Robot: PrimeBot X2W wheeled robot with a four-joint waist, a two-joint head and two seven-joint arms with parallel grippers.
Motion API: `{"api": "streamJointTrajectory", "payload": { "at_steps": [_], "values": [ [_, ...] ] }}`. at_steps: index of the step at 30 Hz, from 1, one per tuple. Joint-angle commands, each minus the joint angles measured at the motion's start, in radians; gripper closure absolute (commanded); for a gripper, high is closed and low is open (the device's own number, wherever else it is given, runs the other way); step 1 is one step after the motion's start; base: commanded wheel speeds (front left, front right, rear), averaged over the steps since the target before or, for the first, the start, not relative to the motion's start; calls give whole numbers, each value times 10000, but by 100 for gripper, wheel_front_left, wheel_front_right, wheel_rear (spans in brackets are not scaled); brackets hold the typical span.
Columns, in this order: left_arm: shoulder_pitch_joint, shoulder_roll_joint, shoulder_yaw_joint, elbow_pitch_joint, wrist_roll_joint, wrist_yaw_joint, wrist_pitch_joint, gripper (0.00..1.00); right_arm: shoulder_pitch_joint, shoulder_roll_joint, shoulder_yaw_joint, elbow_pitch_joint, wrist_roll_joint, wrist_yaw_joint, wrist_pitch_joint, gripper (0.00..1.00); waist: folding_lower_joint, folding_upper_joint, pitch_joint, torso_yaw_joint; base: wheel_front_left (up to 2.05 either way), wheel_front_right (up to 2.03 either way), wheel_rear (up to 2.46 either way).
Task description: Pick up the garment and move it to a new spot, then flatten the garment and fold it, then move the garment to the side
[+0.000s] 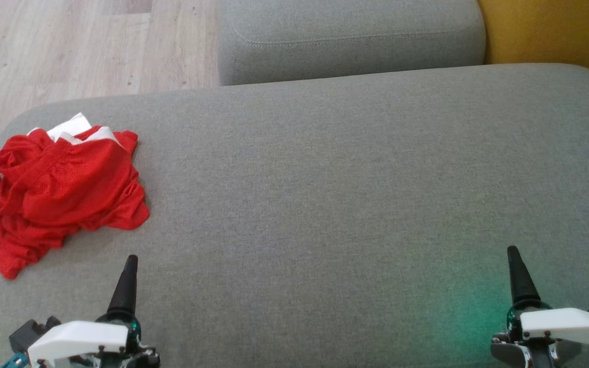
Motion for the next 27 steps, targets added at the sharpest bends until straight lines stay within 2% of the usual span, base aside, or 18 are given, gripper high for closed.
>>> {"api": "streamJointTrajectory", "payload": {
  "at_steps": [1, 27],
  "values": [
    [-492, 89, -62, -463, 488, 28, -165, 0, -493, -28, 164, -443, -504, -2, -155, 0, 0, 0, -16, 9, 0, 0, 0],
    [-407, 158, -740, -1142, 3790, 295, -896, 0, -505, -79, 1156, -830, -3627, -3, -892, 0, 0, 0, -334, 43, 0, 0, 0]
  ]
}}
